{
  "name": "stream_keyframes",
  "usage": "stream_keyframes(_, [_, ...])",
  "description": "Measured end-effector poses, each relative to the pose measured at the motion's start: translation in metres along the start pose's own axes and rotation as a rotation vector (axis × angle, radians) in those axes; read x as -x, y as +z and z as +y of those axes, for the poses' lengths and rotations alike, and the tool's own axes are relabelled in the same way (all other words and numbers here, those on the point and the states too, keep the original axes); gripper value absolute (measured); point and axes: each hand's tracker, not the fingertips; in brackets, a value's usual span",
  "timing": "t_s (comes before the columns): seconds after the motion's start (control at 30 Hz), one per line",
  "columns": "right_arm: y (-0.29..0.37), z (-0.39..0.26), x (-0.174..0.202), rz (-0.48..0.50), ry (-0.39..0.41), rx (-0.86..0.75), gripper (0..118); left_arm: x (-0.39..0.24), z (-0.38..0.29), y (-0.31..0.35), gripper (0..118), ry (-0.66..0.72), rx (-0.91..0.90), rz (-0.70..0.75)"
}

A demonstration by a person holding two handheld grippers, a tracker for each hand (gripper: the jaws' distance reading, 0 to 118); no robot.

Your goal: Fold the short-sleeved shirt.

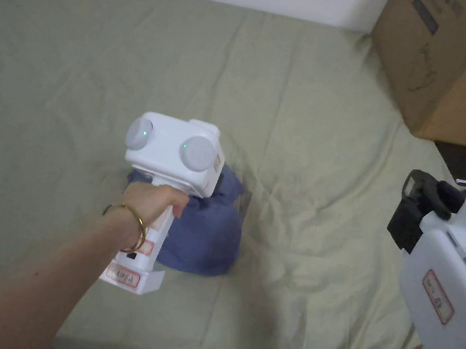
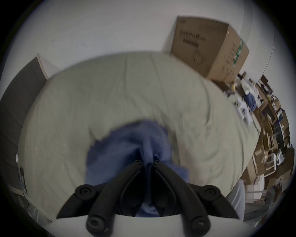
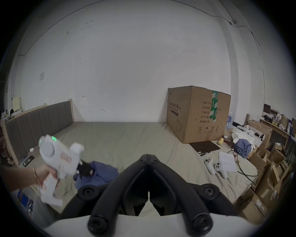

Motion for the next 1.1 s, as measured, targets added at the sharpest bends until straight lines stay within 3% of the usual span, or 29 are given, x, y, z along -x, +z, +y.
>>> stream_keyframes(0.03, [-0.002,-0.002,-0.001,-0.002,-0.004,0.01,0,-0.003,-0.008,-0.011,6,0.0,0.026,0.003])
stream_keyframes(0.07, [-0.005,-0.004,-0.004,-0.003,-0.011,0.019,0,0.001,-0.001,-0.001,16,0.0,0.03,0.019])
stream_keyframes(0.13, [-0.01,-0.007,-0.005,-0.004,-0.02,0.033,0,0.002,-0.028,-0.032,52,0.013,0.032,0.008])
stream_keyframes(0.17, [-0.011,-0.008,-0.004,-0.003,-0.023,0.036,0,0.003,-0.03,-0.033,64,0.037,0.045,-0.019])
stream_keyframes(0.3, [-0.014,-0.009,0.0,0.004,-0.017,0.044,0,0.011,-0.028,-0.02,86,0.146,0.038,-0.166])
stream_keyframes(0.4, [-0.015,-0.008,0.004,0.015,-0.007,0.038,0,0.002,-0.029,-0.023,94,0.157,0.007,-0.233])
stream_keyframes(0.43, [-0.015,-0.008,0.006,0.02,-0.004,0.035,0,0.001,-0.021,-0.02,96,0.152,-0.187,-0.288])
stream_keyframes(0.47, [-0.015,-0.007,0.008,0.025,-0.003,0.03,0,0.001,-0.019,-0.019,97,0.157,-0.249,-0.311])
stream_keyframes(0.53, [-0.016,-0.005,0.012,0.034,-0.004,0.019,0,0.029,-0.012,0.095,97,0.138,-0.437,-0.154])
stream_keyframes(0.7, [-0.015,0.0,0.027,0.055,0.012,-0.031,0,0.037,-0.041,0.161,97,0.029,-0.765,0.19])
stream_keyframes(0.8, [-0.015,0.002,0.035,0.078,0.014,-0.056,0,0.05,-0.073,0.182,95,0.07,-0.82,0.217])
stream_keyframes(0.83, [-0.015,0.003,0.037,0.083,0.01,-0.065,0,0.054,-0.084,0.189,89,0.092,-0.829,0.239])
stream_keyframes(0.97, [-0.014,0.002,0.045,0.099,-0.019,-0.073,0,0.063,-0.119,0.196,9,0.115,-0.863,0.348])
stream_keyframes(1.1, [-0.014,-0.002,0.051,0.121,-0.015,-0.064,0,0.076,-0.142,0.185,0,0.16,-0.837,0.301])
